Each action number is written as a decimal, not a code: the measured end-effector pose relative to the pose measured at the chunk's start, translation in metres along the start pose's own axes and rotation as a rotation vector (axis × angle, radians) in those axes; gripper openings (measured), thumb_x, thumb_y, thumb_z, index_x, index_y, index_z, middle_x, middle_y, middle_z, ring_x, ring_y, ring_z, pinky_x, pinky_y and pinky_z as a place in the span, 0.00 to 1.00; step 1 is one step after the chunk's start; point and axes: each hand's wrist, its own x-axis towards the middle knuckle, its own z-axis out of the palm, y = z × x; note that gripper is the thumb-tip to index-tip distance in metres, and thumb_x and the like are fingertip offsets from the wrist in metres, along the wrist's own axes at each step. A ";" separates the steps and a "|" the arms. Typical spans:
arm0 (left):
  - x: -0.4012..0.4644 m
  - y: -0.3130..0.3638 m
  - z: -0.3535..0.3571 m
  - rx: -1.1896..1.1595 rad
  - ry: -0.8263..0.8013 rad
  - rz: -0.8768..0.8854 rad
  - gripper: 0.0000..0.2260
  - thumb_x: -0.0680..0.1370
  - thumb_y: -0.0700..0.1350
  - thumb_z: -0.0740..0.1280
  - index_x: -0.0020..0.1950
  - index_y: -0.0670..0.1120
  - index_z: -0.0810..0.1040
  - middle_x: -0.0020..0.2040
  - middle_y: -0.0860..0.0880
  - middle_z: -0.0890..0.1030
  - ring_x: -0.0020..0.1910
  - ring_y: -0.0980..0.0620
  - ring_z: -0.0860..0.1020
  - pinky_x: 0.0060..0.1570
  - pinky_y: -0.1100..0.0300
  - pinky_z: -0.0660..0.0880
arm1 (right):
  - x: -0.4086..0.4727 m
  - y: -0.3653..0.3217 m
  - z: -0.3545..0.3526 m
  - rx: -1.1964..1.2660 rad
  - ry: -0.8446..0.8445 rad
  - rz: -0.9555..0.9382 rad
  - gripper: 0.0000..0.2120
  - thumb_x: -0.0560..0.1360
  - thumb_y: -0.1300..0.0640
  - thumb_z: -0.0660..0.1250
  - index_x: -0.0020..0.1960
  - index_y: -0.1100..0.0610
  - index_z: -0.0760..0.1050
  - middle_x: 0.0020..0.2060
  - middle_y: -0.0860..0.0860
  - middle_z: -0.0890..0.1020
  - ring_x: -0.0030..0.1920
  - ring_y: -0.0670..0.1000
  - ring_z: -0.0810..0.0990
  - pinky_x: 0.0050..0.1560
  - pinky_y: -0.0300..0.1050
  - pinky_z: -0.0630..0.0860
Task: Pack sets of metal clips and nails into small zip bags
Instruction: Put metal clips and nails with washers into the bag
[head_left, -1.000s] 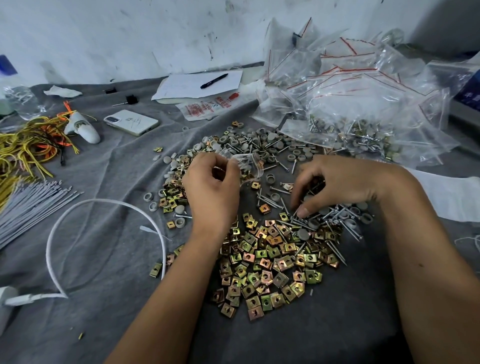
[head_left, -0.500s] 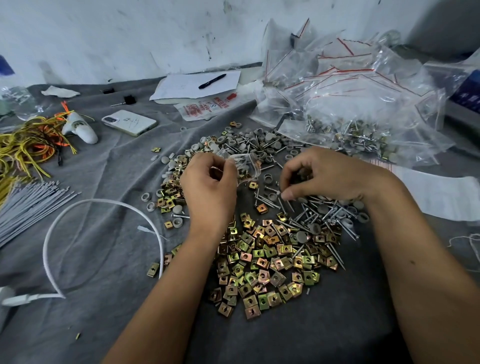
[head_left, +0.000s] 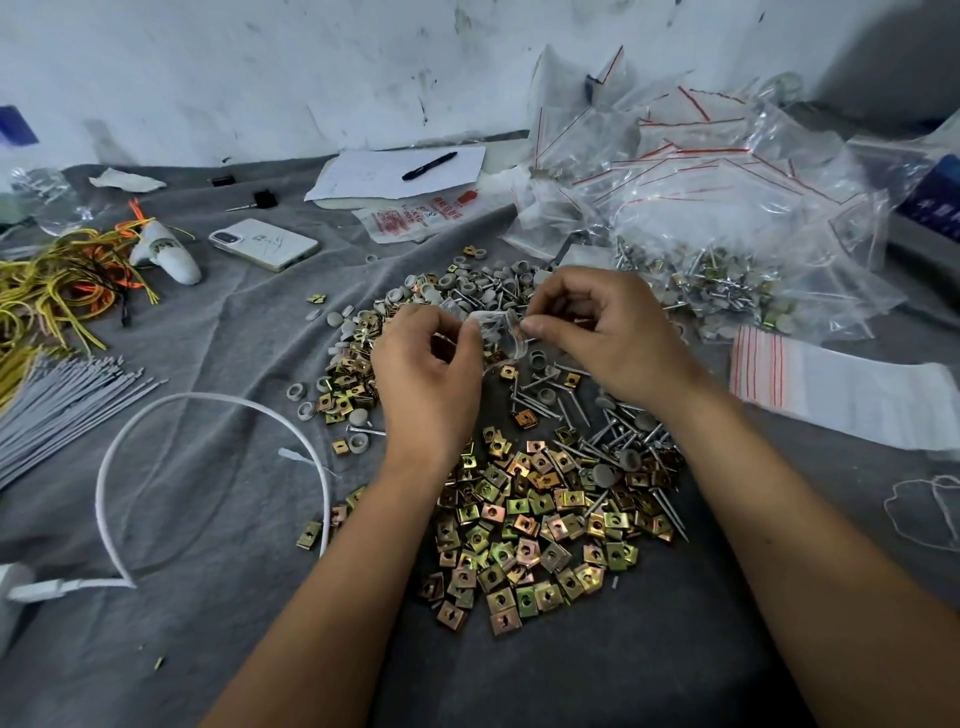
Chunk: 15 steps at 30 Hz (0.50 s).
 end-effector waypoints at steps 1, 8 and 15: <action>0.000 0.000 0.000 0.001 -0.003 0.015 0.10 0.80 0.43 0.70 0.39 0.45 0.78 0.37 0.45 0.79 0.36 0.42 0.79 0.39 0.41 0.77 | 0.000 -0.002 0.004 -0.003 0.019 -0.027 0.04 0.75 0.60 0.76 0.49 0.57 0.83 0.41 0.48 0.85 0.43 0.49 0.85 0.47 0.46 0.83; 0.000 0.003 -0.001 0.009 0.013 0.059 0.10 0.80 0.41 0.71 0.38 0.44 0.78 0.38 0.47 0.79 0.39 0.48 0.77 0.41 0.46 0.75 | 0.000 -0.002 0.011 -0.069 0.140 -0.025 0.09 0.75 0.61 0.76 0.55 0.56 0.84 0.45 0.46 0.86 0.46 0.43 0.85 0.49 0.41 0.83; 0.006 0.012 -0.012 -0.169 -0.122 0.053 0.10 0.80 0.43 0.68 0.39 0.43 0.77 0.40 0.47 0.81 0.41 0.47 0.78 0.42 0.50 0.75 | -0.001 -0.001 0.006 -0.043 0.130 0.020 0.12 0.80 0.64 0.68 0.62 0.55 0.80 0.52 0.44 0.84 0.55 0.42 0.82 0.54 0.42 0.80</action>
